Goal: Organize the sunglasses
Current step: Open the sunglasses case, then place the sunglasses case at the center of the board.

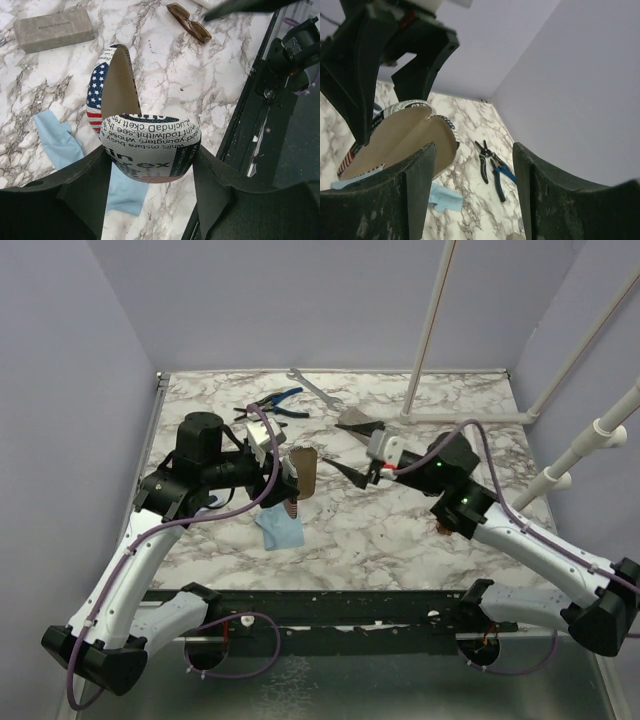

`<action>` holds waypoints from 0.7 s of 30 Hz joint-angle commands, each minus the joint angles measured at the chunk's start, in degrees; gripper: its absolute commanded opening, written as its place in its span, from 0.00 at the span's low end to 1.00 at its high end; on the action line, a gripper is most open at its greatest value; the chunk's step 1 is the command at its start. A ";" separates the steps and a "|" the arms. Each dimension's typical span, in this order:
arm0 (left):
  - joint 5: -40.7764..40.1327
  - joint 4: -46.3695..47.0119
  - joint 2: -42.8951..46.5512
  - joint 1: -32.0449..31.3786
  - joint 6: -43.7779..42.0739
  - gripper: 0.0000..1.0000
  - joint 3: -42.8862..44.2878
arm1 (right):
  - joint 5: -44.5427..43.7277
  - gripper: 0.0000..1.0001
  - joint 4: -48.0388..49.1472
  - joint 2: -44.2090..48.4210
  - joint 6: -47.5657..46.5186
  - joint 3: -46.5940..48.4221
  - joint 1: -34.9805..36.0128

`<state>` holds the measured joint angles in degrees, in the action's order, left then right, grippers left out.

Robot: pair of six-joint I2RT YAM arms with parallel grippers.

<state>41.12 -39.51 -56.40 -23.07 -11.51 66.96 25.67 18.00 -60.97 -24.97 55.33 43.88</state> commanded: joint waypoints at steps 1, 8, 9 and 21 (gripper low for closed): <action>-0.12 -2.40 0.26 -0.65 -3.77 0.00 1.55 | -6.05 0.65 2.73 -5.29 -17.35 0.37 4.73; -0.01 -2.60 -0.30 -1.06 -3.72 0.00 2.29 | -5.71 0.54 2.11 -12.82 -19.19 4.77 5.95; 0.01 -2.60 -0.30 -1.09 -3.78 0.00 2.36 | -6.37 0.50 2.49 -13.59 -19.18 4.97 6.16; 0.18 -2.77 -0.42 -1.49 -4.41 0.00 2.39 | -5.52 0.27 -1.41 -18.54 -18.62 8.12 6.53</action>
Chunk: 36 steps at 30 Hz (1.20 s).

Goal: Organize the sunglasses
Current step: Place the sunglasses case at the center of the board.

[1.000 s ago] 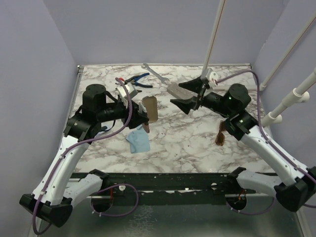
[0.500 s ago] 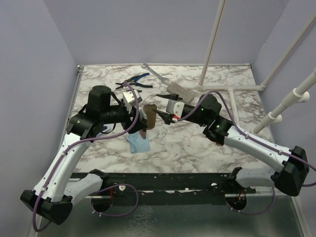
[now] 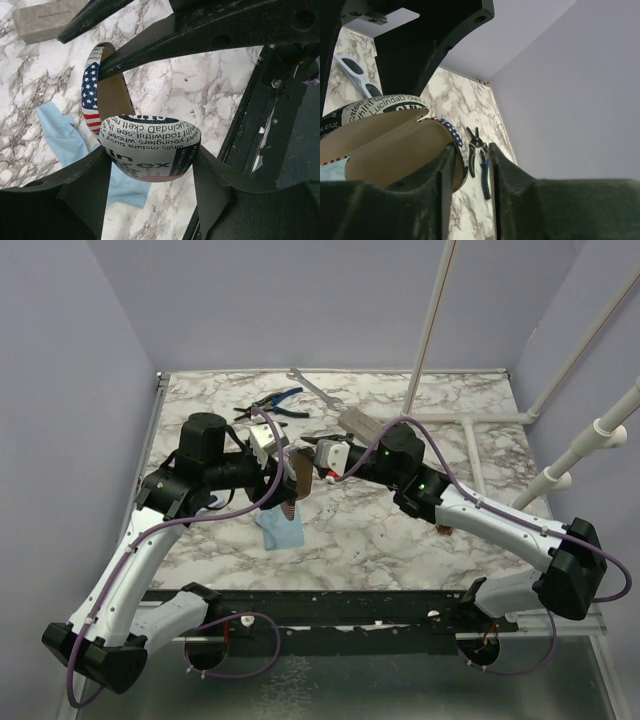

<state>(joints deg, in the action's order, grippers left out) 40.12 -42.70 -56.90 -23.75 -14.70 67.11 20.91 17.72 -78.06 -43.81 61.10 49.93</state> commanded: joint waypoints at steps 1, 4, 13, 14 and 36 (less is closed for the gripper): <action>1.19 0.42 0.00 -0.78 -1.21 0.00 2.28 | -0.96 0.23 -1.29 -1.54 0.34 2.43 0.49; 1.48 0.42 -0.08 -0.77 -0.97 0.00 2.64 | -1.89 0.20 -2.37 -1.73 0.29 2.34 0.45; 1.89 0.42 -0.37 -0.91 -1.26 0.00 2.95 | -2.85 0.01 -5.15 -1.71 -0.45 1.38 0.48; 1.59 0.41 -0.32 -0.87 -1.27 0.00 2.94 | -3.41 0.01 -4.96 -1.55 0.29 1.20 0.46; -14.90 13.14 5.96 -0.81 5.04 0.99 -4.13 | -16.04 0.00 10.81 -0.39 61.76 -21.48 -19.17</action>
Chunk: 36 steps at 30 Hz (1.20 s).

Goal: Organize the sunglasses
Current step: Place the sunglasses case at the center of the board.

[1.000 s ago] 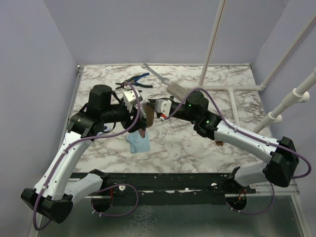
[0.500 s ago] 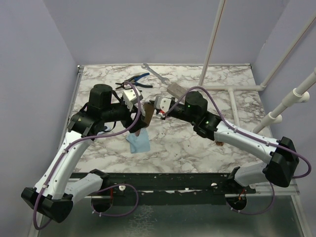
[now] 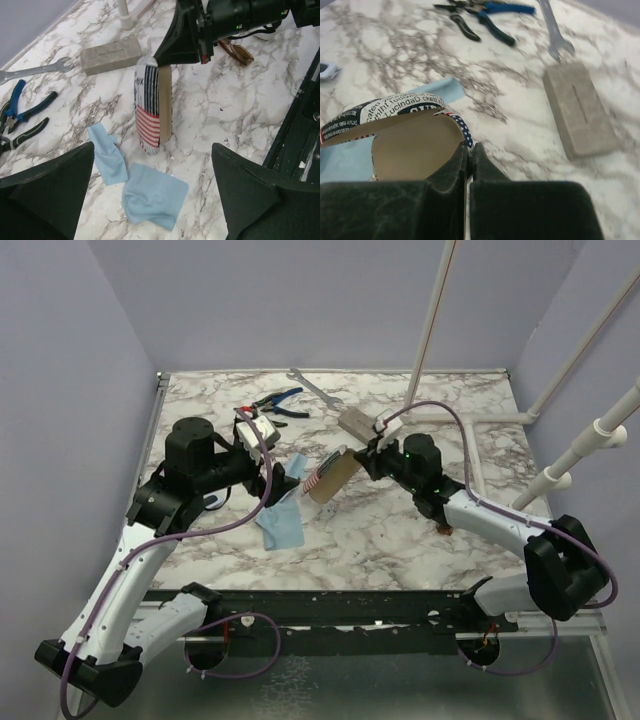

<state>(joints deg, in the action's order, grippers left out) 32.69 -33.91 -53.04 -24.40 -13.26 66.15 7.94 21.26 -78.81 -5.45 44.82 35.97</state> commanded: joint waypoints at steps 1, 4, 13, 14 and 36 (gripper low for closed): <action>-9.36 4.46 2.25 -0.16 4.16 0.99 -3.95 | -3.38 0.01 8.71 -0.22 27.26 -6.80 -6.27; -15.99 4.12 1.98 -0.21 5.78 0.99 -6.16 | -5.51 0.00 11.19 -2.79 36.21 -9.68 -7.67; -23.68 -1.25 -0.39 -0.14 5.69 0.98 -8.28 | -12.27 0.00 16.73 -10.32 46.91 -15.11 -8.72; -23.82 -1.29 -0.47 -0.12 5.63 0.98 -8.50 | -13.24 0.00 18.00 -10.84 47.35 -16.06 -8.72; -23.23 -0.92 -1.19 -0.13 5.17 0.98 -8.31 | -15.99 0.24 24.03 -18.26 44.85 -18.74 -9.26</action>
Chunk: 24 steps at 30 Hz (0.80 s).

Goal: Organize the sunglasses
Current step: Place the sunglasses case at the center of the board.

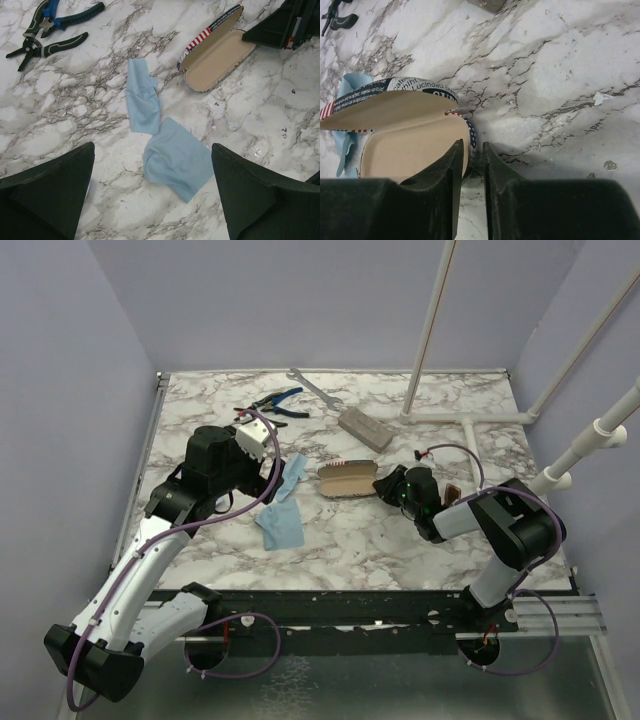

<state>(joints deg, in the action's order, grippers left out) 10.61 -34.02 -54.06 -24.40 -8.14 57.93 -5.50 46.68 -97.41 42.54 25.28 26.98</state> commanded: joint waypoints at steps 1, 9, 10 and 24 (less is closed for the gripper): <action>-1.18 -0.79 -0.17 -0.21 0.03 0.98 -0.03 | -2.39 0.24 -1.42 0.52 -3.62 0.90 -0.25; -0.82 -0.74 0.09 -0.19 -0.42 0.98 0.09 | 1.38 0.27 -2.63 2.75 -9.01 3.02 -0.28; -0.70 -0.70 0.08 -0.13 -0.56 0.98 -0.07 | 2.29 0.27 -3.78 2.97 -9.61 3.89 -0.27; -0.23 -0.34 0.79 -0.26 -2.50 0.98 -1.81 | 3.92 0.31 -8.14 4.74 -11.01 6.85 -0.35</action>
<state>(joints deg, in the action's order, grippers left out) 10.63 -33.93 -54.06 -24.40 -9.06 57.78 -1.98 40.53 -94.43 33.12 30.85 26.89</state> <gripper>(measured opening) 0.985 0.299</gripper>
